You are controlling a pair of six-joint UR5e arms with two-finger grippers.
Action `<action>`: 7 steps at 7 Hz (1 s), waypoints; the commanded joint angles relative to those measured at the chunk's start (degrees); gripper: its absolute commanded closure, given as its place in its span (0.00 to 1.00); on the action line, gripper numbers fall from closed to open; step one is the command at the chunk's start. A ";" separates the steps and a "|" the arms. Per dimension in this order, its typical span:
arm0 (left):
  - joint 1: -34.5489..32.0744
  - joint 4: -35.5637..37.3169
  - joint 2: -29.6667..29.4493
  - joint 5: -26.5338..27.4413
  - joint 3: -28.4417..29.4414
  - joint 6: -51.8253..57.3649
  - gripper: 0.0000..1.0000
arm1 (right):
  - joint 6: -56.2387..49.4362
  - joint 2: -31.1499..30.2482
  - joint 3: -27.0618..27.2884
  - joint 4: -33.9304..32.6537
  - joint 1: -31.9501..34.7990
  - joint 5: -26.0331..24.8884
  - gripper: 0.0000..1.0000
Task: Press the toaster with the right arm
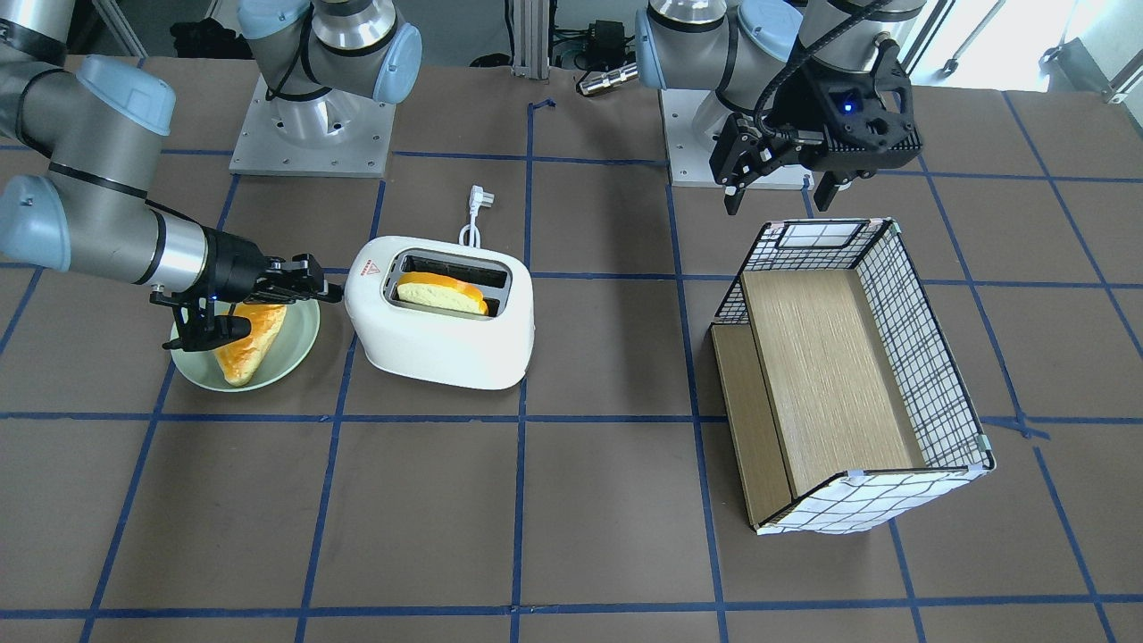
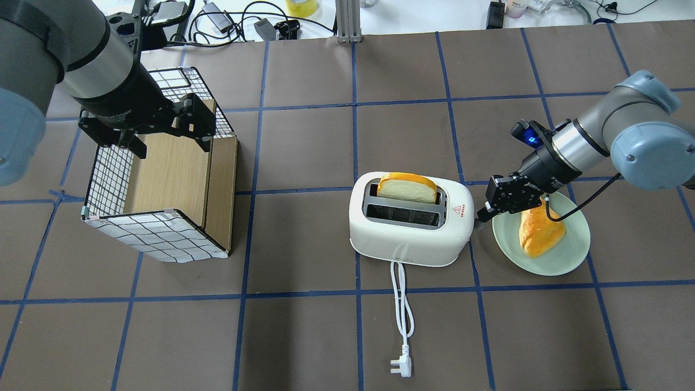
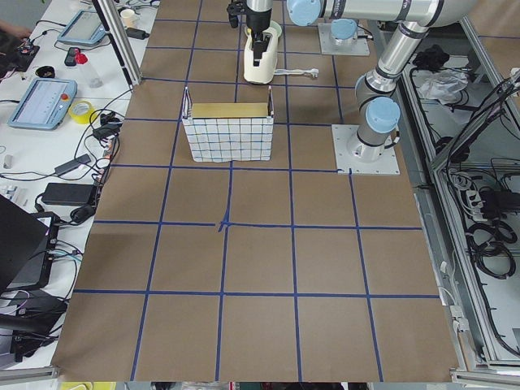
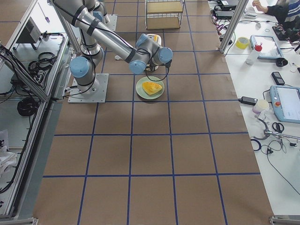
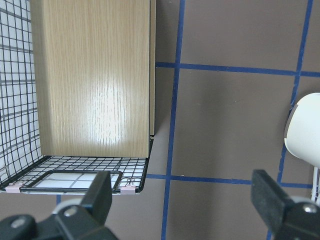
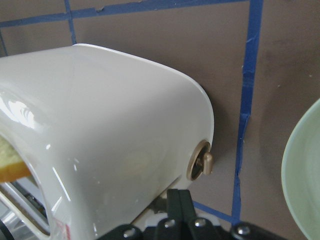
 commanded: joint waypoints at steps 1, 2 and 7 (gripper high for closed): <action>0.00 0.00 0.00 0.00 0.00 0.00 0.00 | 7.86 -4.89 -5.76 4.47 0.72 -3.64 1.00; 0.00 0.00 0.00 0.00 0.00 0.00 0.00 | 10.84 -6.57 -9.79 8.07 1.07 -5.65 1.00; 0.00 0.00 0.00 0.00 0.00 0.00 0.00 | 33.79 -5.89 -30.65 12.80 17.67 -22.00 0.83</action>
